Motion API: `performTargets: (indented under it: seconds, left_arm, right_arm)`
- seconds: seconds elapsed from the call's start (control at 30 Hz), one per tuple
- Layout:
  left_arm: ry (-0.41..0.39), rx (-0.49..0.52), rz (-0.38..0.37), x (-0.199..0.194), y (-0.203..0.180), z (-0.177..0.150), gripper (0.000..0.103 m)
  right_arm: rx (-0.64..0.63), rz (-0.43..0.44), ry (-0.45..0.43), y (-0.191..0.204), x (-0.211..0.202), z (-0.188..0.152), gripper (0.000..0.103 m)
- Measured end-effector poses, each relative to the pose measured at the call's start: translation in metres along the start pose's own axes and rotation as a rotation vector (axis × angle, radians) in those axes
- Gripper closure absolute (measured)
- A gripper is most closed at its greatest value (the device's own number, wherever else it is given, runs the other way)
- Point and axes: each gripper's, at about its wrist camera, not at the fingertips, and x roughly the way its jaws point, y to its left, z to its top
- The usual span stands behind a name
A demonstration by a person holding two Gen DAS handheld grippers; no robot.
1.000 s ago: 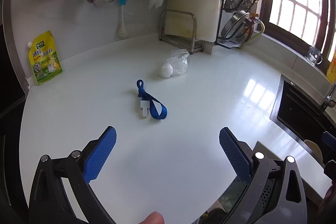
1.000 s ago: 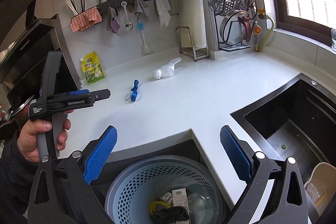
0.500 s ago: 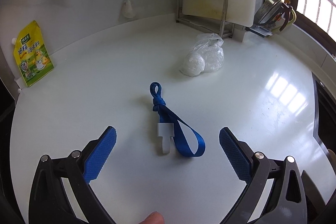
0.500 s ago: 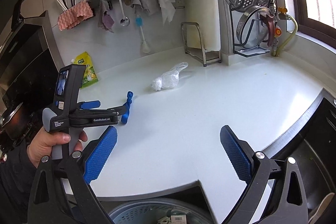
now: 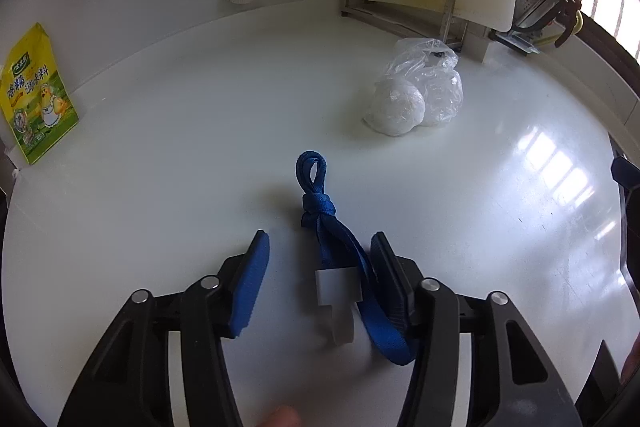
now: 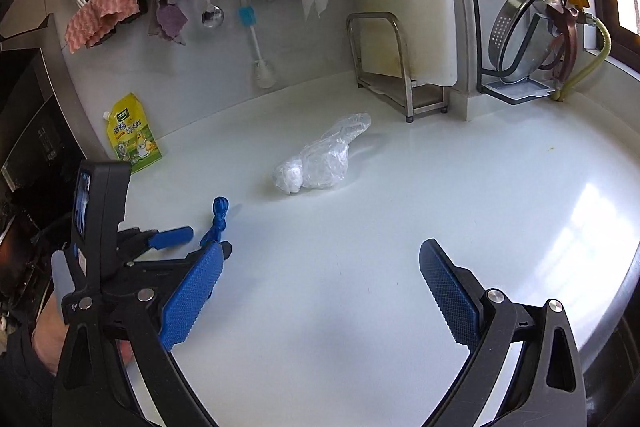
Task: Collect trash
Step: 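Grasp the blue lanyard with the left tool while the right tool grasps the plastic bag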
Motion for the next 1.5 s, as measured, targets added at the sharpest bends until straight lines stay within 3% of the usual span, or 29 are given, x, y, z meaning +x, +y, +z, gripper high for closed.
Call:
performTargets:
  seconds: [0.07,0.13,0.33,0.6,0.63,0.67,0.7,0.73,0.8,1.13,1.33,1.5]
  left_arm:
    - [0.003,-0.024,-0.013,-0.002,0.008,0.002,0.083]
    - [-0.001,-0.038,-0.040,-0.006,0.013,0.002,0.084]
    - [-0.051,-0.073,-0.018,-0.017,0.027,0.002,0.084]
    - [-0.078,-0.065,-0.021,-0.018,0.026,0.002,0.084]
    - [-0.084,-0.062,-0.020,-0.019,0.026,0.002,0.084]
    - [-0.089,-0.056,-0.018,-0.021,0.025,0.002,0.083]
    - [-0.093,-0.052,-0.016,-0.021,0.024,0.003,0.084]
    - [-0.095,-0.048,-0.014,-0.021,0.023,0.003,0.084]
    - [-0.102,-0.046,-0.027,-0.022,0.022,0.003,0.083]
    - [-0.130,-0.069,-0.021,-0.027,0.027,0.004,0.083]
    - [-0.156,-0.052,-0.039,-0.038,0.020,-0.002,0.083]
    - [-0.245,-0.001,-0.019,-0.054,0.006,-0.007,0.083]
  right_arm:
    - [0.005,0.002,0.032,0.004,0.026,0.015,0.009]
    - [-0.001,0.008,0.059,0.010,0.053,0.031,0.009]
    - [-0.011,-0.088,0.096,0.016,0.115,0.060,0.009]
    - [-0.033,-0.090,0.208,0.016,0.165,0.057,0.010]
    - [-0.035,-0.092,0.215,0.015,0.167,0.055,0.015]
    - [-0.036,-0.075,0.205,0.016,0.166,0.055,0.025]
    - [-0.037,-0.057,0.200,0.017,0.165,0.055,0.054]
    - [-0.026,-0.046,0.206,0.017,0.163,0.053,0.064]
    - [-0.028,-0.029,0.201,0.016,0.157,0.050,0.069]
    - [-0.043,0.029,0.092,0.019,0.074,0.034,0.073]
    - [-0.049,0.057,0.055,0.024,0.003,-0.006,0.073]
    - [-0.055,0.014,0.067,0.028,-0.028,-0.045,0.073]
